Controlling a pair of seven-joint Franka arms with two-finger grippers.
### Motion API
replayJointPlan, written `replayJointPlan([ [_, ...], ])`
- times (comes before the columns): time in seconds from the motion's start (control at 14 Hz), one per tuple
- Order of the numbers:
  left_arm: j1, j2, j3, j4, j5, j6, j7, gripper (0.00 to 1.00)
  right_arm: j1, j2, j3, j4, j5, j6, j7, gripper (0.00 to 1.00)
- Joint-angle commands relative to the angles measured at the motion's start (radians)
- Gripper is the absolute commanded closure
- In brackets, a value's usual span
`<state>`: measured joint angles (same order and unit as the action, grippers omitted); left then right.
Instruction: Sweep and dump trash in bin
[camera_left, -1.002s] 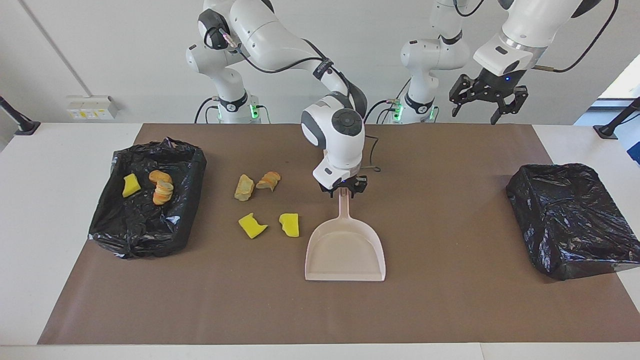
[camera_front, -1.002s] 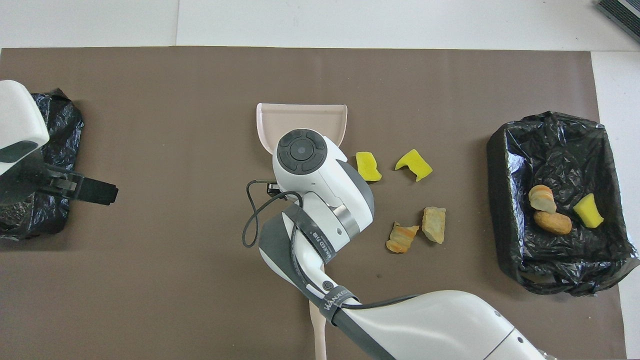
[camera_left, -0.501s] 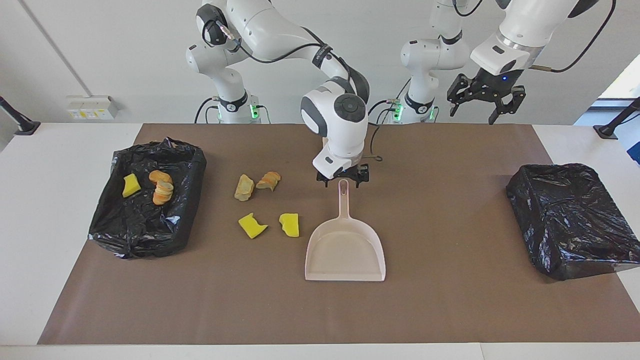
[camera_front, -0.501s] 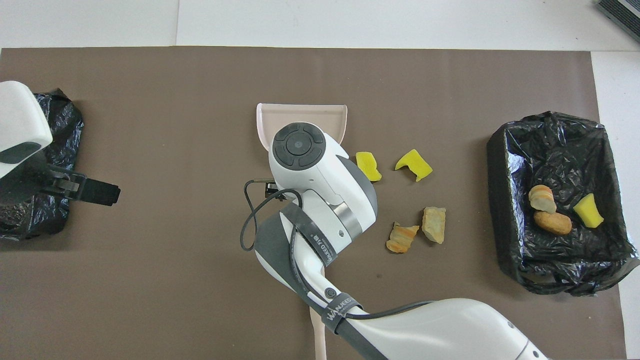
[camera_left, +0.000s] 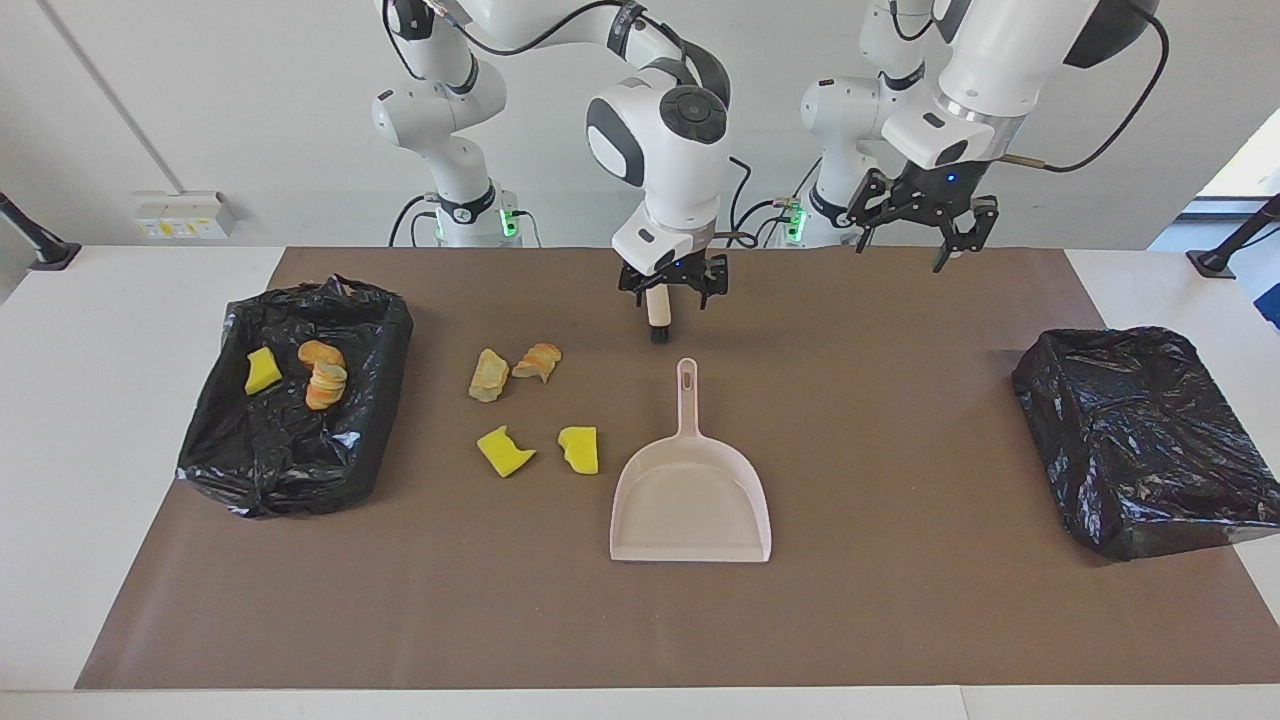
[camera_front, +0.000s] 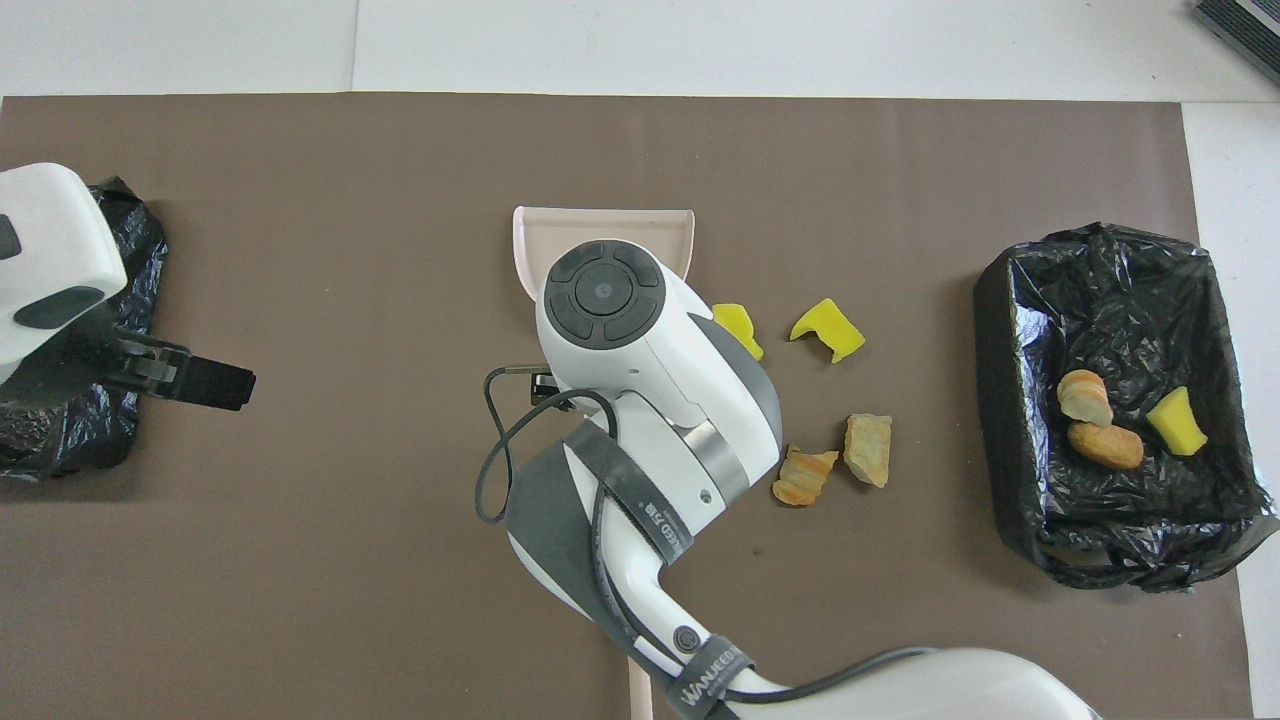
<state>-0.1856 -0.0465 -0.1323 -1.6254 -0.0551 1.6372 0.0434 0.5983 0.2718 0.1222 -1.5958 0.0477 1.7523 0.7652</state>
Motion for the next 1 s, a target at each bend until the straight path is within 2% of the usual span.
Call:
replayJointPlan([
  [0.0, -0.079, 0.049, 0.010, -0.014, 0.009, 0.087, -0.112, 0.00, 0.035, -0.100, 0.007, -0.162, 0.063, 0.052, 0.049, 0.00],
  [0.29, -0.113, 0.108, 0.010, -0.013, 0.009, 0.161, -0.221, 0.00, 0.115, -0.239, 0.008, -0.407, 0.113, 0.214, 0.137, 0.00],
  [0.57, -0.164, 0.180, 0.010, -0.007, 0.009, 0.231, -0.330, 0.00, 0.182, -0.356, 0.008, -0.588, 0.143, 0.289, 0.203, 0.00],
  [0.72, -0.202, 0.215, 0.010, -0.007, 0.012, 0.250, -0.390, 0.00, 0.216, -0.408, 0.008, -0.668, 0.143, 0.331, 0.232, 0.00],
  [0.93, -0.253, 0.272, 0.010, -0.014, 0.018, 0.288, -0.483, 0.00, 0.233, -0.445, 0.008, -0.719, 0.143, 0.342, 0.261, 0.00],
])
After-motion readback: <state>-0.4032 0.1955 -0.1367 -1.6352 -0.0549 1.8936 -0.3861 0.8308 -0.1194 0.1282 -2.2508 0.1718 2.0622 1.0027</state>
